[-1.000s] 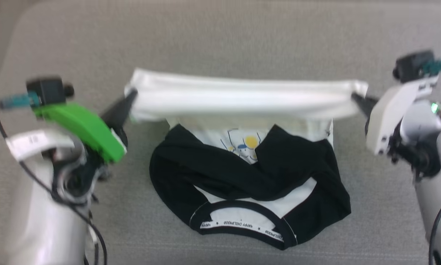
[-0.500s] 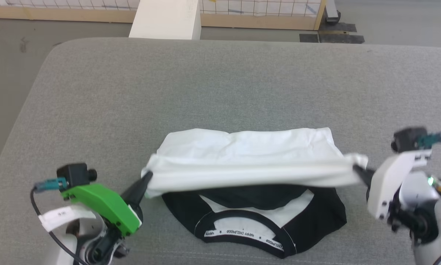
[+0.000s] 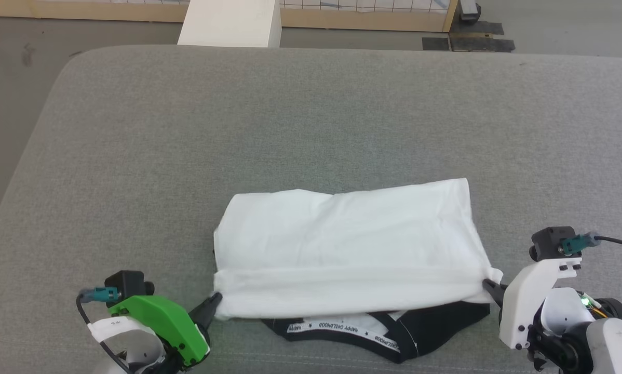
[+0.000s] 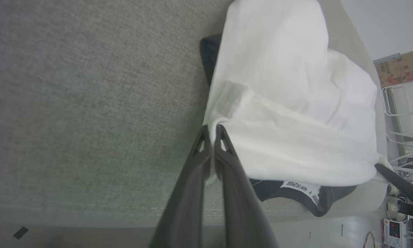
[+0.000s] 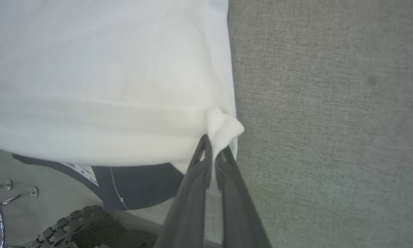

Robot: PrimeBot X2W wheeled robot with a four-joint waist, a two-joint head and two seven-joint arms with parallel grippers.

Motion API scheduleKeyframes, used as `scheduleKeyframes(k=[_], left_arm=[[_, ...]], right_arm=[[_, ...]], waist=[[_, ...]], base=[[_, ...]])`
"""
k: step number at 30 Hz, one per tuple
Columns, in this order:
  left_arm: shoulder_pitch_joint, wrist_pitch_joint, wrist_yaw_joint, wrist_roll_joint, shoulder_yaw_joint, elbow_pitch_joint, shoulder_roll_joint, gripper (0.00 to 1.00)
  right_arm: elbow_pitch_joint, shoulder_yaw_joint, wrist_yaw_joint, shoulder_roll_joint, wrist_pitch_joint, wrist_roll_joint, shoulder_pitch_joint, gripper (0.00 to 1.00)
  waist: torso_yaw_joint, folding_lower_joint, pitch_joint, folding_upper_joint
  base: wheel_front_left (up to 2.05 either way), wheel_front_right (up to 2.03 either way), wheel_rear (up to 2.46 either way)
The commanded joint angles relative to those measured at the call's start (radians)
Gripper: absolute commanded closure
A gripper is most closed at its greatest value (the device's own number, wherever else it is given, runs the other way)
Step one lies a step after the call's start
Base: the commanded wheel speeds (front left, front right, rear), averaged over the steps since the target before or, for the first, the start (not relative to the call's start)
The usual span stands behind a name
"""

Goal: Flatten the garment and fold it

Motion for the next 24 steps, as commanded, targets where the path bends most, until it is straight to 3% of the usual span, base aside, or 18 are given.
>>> scheduleKeyframes(k=[1,8,14,18,24], left_arm=[[-0.004,0.010,0.013,0.012,0.002,0.007,0.016,0.00],[0.030,0.070,0.081,0.029,0.020,-0.046,0.074,0.00],[0.064,0.083,0.161,0.071,0.064,-0.158,0.146,0.00],[0.042,-0.096,0.151,0.150,0.109,-0.255,0.164,0.00],[0.002,-0.501,0.102,0.321,0.116,-0.297,0.141,0.00]], right_arm=[[-0.015,0.004,-0.002,-0.003,-0.008,0.003,0.026,0.00],[-0.124,-0.059,-0.002,-0.023,0.022,0.046,0.122,0.00],[-0.240,-0.196,-0.002,-0.022,0.071,0.069,0.143,0.00],[-0.249,-0.243,-0.002,-0.025,0.095,0.067,0.067,0.00],[-0.134,-0.179,-0.002,-0.046,0.162,0.061,-0.061,0.00]], waist=[[0.001,0.0001,-0.003,-0.0001],[0.009,0.0001,-0.040,-0.0001],[0.011,0.0001,-0.069,-0.0001],[0.011,0.0001,-0.069,-0.0001],[0.023,0.0001,-0.028,-0.0001]], base=[[0.00,0.00,0.00],[0.00,0.00,0.00],[0.00,0.00,0.00],[0.00,0.00,0.00],[0.00,0.00,0.00]])
